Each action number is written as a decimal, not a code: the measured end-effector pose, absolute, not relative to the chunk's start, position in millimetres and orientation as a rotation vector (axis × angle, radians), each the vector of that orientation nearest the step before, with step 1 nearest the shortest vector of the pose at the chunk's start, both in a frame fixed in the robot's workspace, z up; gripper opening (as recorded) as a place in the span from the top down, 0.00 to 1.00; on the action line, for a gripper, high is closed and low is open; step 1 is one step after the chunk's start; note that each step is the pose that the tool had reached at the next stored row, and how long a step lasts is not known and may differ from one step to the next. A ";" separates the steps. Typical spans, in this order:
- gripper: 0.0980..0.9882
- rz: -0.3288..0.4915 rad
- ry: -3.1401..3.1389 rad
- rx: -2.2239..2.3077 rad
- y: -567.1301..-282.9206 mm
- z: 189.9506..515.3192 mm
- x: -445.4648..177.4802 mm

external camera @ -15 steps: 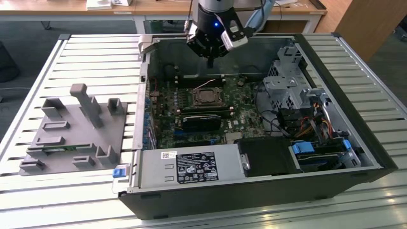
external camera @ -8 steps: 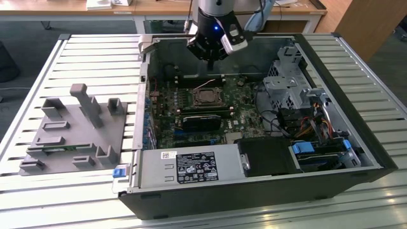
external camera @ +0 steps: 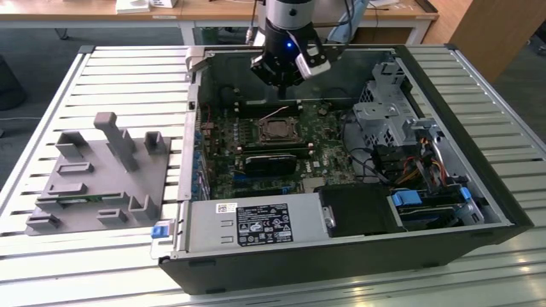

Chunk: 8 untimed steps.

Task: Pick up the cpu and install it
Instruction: 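Install the first cpu locking lever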

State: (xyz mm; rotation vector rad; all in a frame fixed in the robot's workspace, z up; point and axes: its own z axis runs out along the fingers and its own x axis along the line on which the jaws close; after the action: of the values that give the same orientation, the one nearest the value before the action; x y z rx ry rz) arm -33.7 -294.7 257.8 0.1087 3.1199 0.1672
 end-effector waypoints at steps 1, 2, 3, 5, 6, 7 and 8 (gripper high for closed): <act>0.97 0.167 3.120 0.109 -294.6 256.8 -33.7; 0.97 0.167 3.120 0.109 -294.6 255.9 -33.7; 0.97 0.167 3.120 0.109 -294.6 255.2 -33.7; 0.97 0.167 3.120 0.109 -294.7 255.0 -33.7; 0.97 0.167 3.119 0.108 -294.7 254.8 -33.8; 0.97 0.168 3.119 0.108 -294.7 254.4 -34.1; 0.97 0.168 3.118 0.108 -294.6 253.9 -34.9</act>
State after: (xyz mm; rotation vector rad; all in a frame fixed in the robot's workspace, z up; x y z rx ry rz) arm -34.9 -294.6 253.9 0.1083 3.1180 0.1677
